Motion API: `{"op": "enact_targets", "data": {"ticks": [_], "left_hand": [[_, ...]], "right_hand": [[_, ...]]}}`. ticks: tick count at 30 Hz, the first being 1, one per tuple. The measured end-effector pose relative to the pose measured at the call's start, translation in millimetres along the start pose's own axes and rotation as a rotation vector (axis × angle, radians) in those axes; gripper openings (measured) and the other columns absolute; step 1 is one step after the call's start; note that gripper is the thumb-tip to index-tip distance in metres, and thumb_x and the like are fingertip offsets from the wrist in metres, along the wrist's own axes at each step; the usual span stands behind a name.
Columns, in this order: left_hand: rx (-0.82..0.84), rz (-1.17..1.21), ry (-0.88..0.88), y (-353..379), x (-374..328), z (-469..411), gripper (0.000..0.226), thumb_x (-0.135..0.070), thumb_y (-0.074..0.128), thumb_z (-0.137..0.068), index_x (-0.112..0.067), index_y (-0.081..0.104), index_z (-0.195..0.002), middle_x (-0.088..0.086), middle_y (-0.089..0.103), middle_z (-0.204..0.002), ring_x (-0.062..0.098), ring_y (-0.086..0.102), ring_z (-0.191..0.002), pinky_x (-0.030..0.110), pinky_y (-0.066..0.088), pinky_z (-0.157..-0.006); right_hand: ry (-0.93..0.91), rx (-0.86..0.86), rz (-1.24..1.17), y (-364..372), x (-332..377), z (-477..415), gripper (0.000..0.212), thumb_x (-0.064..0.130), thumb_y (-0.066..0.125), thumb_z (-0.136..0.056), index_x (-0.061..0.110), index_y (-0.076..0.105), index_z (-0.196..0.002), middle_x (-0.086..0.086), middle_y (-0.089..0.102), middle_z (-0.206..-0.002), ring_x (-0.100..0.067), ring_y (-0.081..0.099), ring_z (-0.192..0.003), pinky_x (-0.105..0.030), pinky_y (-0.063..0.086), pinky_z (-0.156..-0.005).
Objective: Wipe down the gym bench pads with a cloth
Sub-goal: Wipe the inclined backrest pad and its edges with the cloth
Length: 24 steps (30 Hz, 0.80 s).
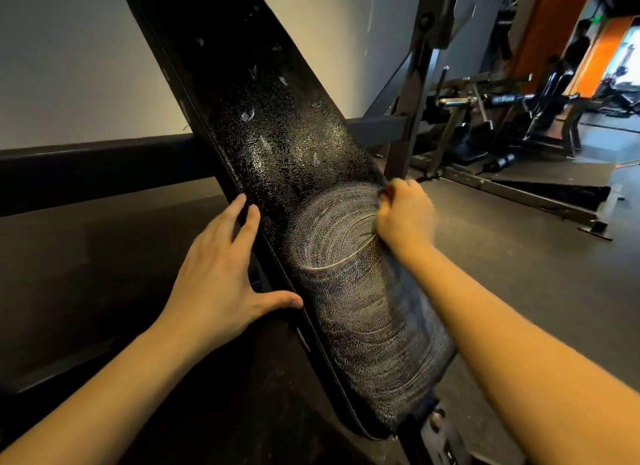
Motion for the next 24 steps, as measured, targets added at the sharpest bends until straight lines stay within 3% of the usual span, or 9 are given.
{"op": "enact_targets", "data": {"ticks": [4,7,9,12,14,16,19,22,24], "left_hand": [[-0.008,-0.015,0.007,1.7,3.2,0.3,0.141,-0.1,0.045,-0.052,-0.017,0.019,-0.163,0.0,0.007,-0.171,0.023,0.014,-0.155,0.04,0.015,-0.122],[-0.017,-0.034,0.015,1.1,4.6,-1.1,0.139,-0.098,0.042,-0.052,-0.015,0.022,-0.162,0.001,0.01,-0.17,0.023,0.016,-0.154,0.042,0.019,-0.123],[-0.001,-0.01,0.001,-0.2,3.0,-0.6,0.143,-0.103,0.043,-0.051,-0.017,0.018,-0.163,-0.001,0.006,-0.171,0.022,0.012,-0.155,0.041,0.015,-0.123],[0.024,0.025,-0.008,-1.2,-3.2,1.2,0.142,-0.095,0.055,-0.053,-0.018,0.012,-0.164,-0.003,-0.002,-0.171,0.022,0.006,-0.156,0.04,0.012,-0.125],[0.026,0.033,-0.021,-3.1,-5.0,0.9,0.142,-0.091,0.058,-0.052,-0.019,0.01,-0.164,-0.004,-0.004,-0.171,0.021,0.005,-0.156,0.039,0.011,-0.124],[0.025,0.034,-0.029,-3.1,-4.1,1.4,0.143,-0.094,0.057,-0.052,-0.018,0.011,-0.164,-0.004,-0.003,-0.171,0.021,0.006,-0.156,0.041,0.013,-0.124],[0.018,0.019,-0.021,-2.2,-2.0,1.9,0.144,-0.102,0.049,-0.052,-0.017,0.015,-0.163,-0.002,0.002,-0.171,0.023,0.012,-0.155,0.046,0.02,-0.124],[0.039,0.007,-0.038,-5.4,-4.0,1.2,0.143,-0.096,0.053,-0.052,-0.018,0.011,-0.164,-0.003,-0.002,-0.171,0.021,0.007,-0.156,0.042,0.016,-0.125],[0.05,0.029,-0.047,-6.8,-7.0,1.6,0.142,-0.09,0.058,-0.051,-0.019,0.008,-0.164,-0.005,-0.005,-0.171,0.02,0.004,-0.156,0.04,0.012,-0.125]], "right_hand": [[-0.335,0.073,-0.243,0.2,100.1,64.9,0.018,0.017,0.06,-0.092,0.01,0.069,-0.106,-0.011,0.061,-0.1,-0.029,0.059,-0.093,-0.035,0.047,-0.079],[-0.625,0.196,-0.362,-22.2,82.7,128.4,0.018,0.017,0.064,-0.093,0.006,0.069,-0.107,-0.009,0.058,-0.092,-0.027,0.058,-0.083,-0.034,0.047,-0.073],[-0.527,0.157,-0.258,-27.8,28.4,116.9,0.017,0.019,0.064,-0.093,0.011,0.069,-0.107,-0.006,0.06,-0.094,-0.025,0.06,-0.086,-0.036,0.051,-0.076],[-0.103,0.083,-0.043,-21.6,-47.3,57.7,0.016,0.02,0.06,-0.094,0.015,0.07,-0.104,-0.008,0.065,-0.102,-0.031,0.063,-0.096,-0.038,0.048,-0.079],[0.065,0.024,-0.022,-15.5,-43.9,32.0,0.016,0.02,0.058,-0.094,0.012,0.07,-0.103,-0.013,0.066,-0.105,-0.035,0.063,-0.098,-0.035,0.042,-0.076],[0.029,0.014,-0.078,-7.3,4.0,35.7,0.014,0.018,0.059,-0.095,0.011,0.068,-0.102,-0.011,0.065,-0.104,-0.03,0.062,-0.096,-0.029,0.039,-0.075],[-0.335,0.118,-0.313,-13.3,85.6,101.4,0.013,0.017,0.061,-0.092,0.01,0.067,-0.102,-0.007,0.06,-0.098,-0.024,0.058,-0.09,-0.032,0.045,-0.079],[-0.563,0.228,-0.37,-31.7,58.6,151.3,0.019,0.02,0.063,-0.094,0.008,0.068,-0.107,-0.007,0.059,-0.093,-0.025,0.059,-0.083,-0.033,0.048,-0.075],[-0.408,0.165,-0.24,-36.9,0.4,135.6,0.018,0.023,0.063,-0.093,0.011,0.069,-0.106,-0.005,0.061,-0.096,-0.025,0.061,-0.087,-0.038,0.052,-0.077]]}}
Point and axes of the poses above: each hand's wrist, its own z-axis away from the middle knuckle, its own y-axis out of the palm, x = y × z, the point moved 4 cm from there along -z, towards the middle knuckle
